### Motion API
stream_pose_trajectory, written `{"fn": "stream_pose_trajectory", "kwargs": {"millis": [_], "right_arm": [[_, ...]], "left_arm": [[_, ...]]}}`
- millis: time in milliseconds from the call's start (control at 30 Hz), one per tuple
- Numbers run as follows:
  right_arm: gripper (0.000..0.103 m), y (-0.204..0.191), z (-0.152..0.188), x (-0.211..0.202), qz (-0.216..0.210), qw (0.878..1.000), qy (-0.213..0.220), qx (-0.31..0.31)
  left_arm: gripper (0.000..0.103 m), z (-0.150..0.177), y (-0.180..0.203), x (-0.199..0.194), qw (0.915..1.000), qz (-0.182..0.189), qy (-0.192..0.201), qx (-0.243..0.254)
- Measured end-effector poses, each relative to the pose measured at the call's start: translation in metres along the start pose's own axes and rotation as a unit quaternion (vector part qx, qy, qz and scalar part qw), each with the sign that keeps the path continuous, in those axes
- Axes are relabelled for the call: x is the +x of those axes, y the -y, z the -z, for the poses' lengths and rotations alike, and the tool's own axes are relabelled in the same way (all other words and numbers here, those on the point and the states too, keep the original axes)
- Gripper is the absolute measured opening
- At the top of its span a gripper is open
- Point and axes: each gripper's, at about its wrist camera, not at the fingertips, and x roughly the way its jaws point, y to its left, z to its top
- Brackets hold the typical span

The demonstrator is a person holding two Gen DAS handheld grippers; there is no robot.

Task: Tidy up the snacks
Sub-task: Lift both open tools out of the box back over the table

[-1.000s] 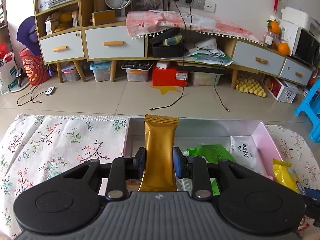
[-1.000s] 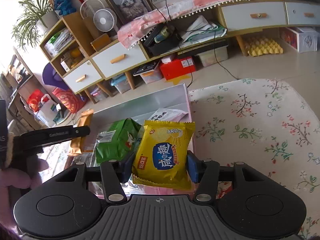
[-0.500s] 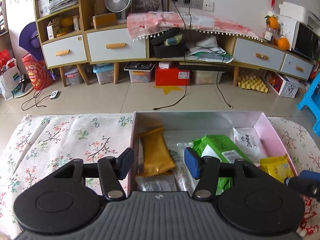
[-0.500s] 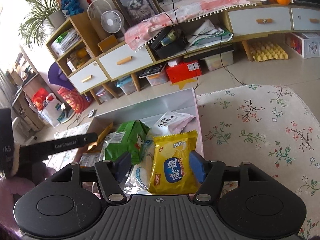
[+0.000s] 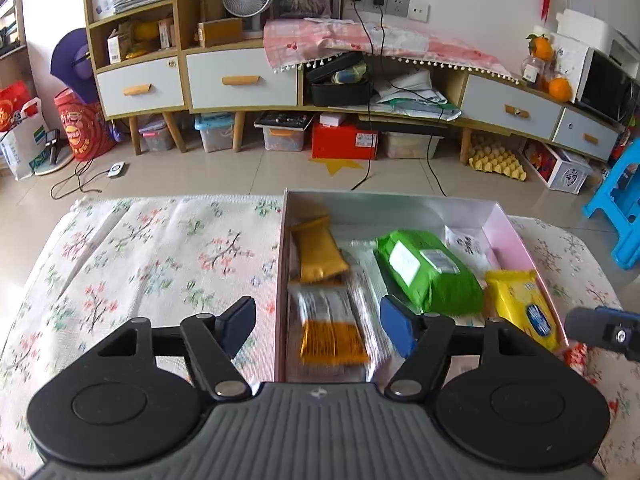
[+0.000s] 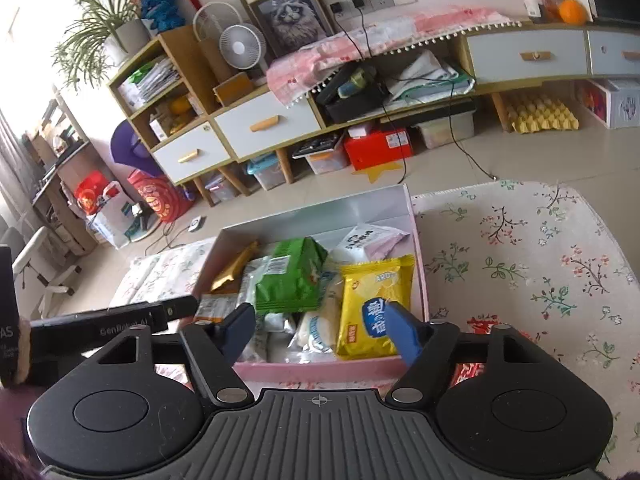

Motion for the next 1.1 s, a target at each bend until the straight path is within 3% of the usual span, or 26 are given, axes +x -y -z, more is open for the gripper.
{"fn": "stream_pose_trajectory", "kwargs": {"millis": [133, 367, 567, 800, 1100], "right_arm": [[0.076, -0.006, 0.004, -0.013, -0.002, 1.000, -0.001, -0.008], [0.081, -0.010, 0.019, -0.028, -0.006, 1.000, -0.008, -0.027], [0.087, -0.009, 0.039, -0.031, 0.001, 0.998, -0.020, -0.057], [0.093, -0.002, 0.052, -0.043, 0.018, 0.997, -0.015, -0.075], [0.095, 0.008, 0.072, -0.046, 0.059, 0.991, -0.012, -0.122]], "left_arm": [[0.068, 0.010, -0.001, -0.012, 0.9999, 0.003, -0.014, -0.007], [0.088, 0.027, -0.002, -0.032, 0.9997, 0.007, -0.023, -0.001], [0.099, 0.050, -0.004, -0.037, 0.9998, 0.011, -0.015, 0.003], [0.102, 0.066, 0.000, -0.033, 0.9995, -0.008, -0.009, 0.031], [0.102, 0.084, -0.006, -0.025, 0.9998, -0.008, -0.019, -0.006]]}}
